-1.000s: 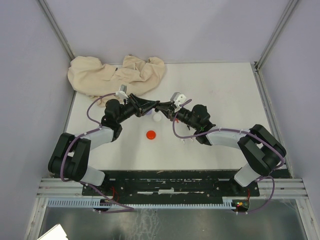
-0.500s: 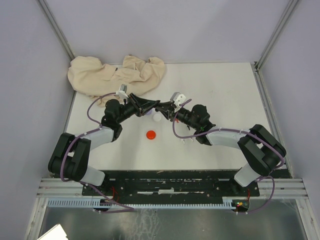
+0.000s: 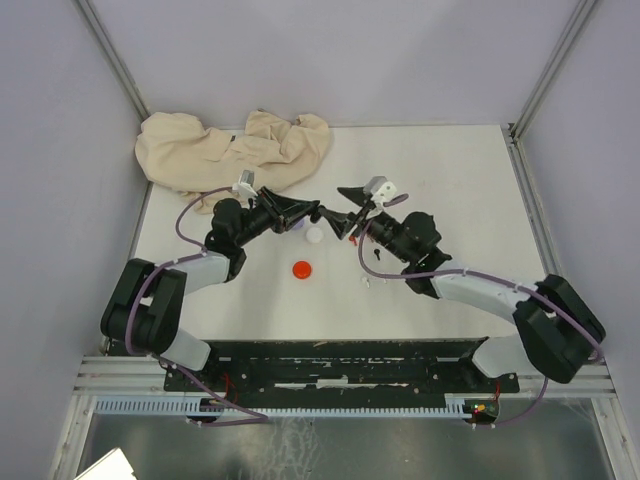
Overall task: Insert the wireless bluetooth earbuds into the charging case
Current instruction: Pick up the earbud from the center of the board.
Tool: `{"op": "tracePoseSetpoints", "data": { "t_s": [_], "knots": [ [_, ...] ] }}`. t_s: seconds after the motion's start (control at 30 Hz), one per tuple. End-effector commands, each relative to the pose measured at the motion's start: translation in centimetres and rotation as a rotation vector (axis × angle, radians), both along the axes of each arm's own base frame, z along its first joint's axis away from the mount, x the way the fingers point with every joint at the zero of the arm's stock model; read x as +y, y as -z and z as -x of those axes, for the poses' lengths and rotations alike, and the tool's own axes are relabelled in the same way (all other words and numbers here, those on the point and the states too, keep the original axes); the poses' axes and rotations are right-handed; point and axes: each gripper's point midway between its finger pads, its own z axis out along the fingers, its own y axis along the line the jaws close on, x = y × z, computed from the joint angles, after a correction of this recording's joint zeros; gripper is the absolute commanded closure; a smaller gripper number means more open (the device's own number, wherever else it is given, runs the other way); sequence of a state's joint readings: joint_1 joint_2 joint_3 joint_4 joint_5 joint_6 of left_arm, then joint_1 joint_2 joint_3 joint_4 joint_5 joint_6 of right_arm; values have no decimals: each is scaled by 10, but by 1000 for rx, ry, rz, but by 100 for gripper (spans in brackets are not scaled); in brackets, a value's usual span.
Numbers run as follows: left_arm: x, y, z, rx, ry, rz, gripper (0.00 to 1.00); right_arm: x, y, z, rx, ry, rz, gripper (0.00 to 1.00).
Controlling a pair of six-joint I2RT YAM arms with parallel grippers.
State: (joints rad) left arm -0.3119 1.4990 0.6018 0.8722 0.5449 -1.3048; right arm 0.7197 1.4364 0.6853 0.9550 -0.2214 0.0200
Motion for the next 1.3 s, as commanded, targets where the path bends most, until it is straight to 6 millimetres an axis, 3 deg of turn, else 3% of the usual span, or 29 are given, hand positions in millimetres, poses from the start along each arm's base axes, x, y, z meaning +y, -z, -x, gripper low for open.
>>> {"op": "tracePoseSetpoints", "data": {
  "t_s": [0.0, 0.07, 0.17, 0.23, 0.33, 0.5, 0.67, 0.97, 1.27],
  "knots": [
    [-3, -18, -9, -55, -6, 43, 97, -50, -45, -18, 109, 279, -127, 30],
    [-3, -15, -9, -51, 0, 44, 97, -83, -32, -35, 268, 471, -76, 33],
    [-5, -12, -8, -53, 15, 44, 97, -120, -1, -46, 450, 651, 121, 31],
    [-5, -12, -6, -59, 24, 43, 97, -138, 24, -47, 568, 721, 266, 26],
    [-6, -10, -4, -66, 38, 38, 97, -148, 69, -39, 750, 726, 483, 21],
    [-7, -8, 0, -73, 53, 33, 97, -141, 126, -33, 964, 668, 630, 22],
    [-7, -9, 7, -88, 73, 18, 97, -137, 157, -34, 1040, 650, 650, 23],
    [-7, -7, 11, -100, 83, -28, 97, -125, 192, -31, 1142, 568, 673, 27],
    [-7, -4, 10, -96, 86, -32, 97, -122, 207, -31, 1189, 532, 684, 30]
  ]
}}
